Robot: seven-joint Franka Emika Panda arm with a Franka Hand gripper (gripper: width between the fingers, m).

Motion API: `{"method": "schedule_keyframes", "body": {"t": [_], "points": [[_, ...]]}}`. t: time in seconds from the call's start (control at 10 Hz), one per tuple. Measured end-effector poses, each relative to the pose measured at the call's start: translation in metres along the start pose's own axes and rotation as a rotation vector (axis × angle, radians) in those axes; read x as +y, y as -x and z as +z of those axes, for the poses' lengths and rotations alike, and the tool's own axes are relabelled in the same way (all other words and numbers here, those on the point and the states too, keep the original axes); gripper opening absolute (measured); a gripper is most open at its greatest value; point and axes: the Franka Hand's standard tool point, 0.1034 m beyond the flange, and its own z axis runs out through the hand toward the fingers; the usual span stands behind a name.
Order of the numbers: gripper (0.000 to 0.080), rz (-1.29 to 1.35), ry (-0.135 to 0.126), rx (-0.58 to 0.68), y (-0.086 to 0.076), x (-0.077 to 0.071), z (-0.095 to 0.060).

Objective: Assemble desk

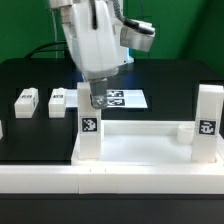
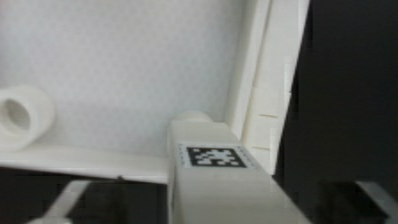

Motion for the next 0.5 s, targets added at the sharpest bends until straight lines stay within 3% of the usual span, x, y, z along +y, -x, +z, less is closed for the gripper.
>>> {"method": "schedule_keyframes", "body": {"t": [0.2,0.5], "points": [[0.0640,-0.357,0.007,-0.017,0.0007,0.0041,0.0019],[0.0648,-0.527,0.007,-0.015,-0.0002,0.0043,0.0016]]}}
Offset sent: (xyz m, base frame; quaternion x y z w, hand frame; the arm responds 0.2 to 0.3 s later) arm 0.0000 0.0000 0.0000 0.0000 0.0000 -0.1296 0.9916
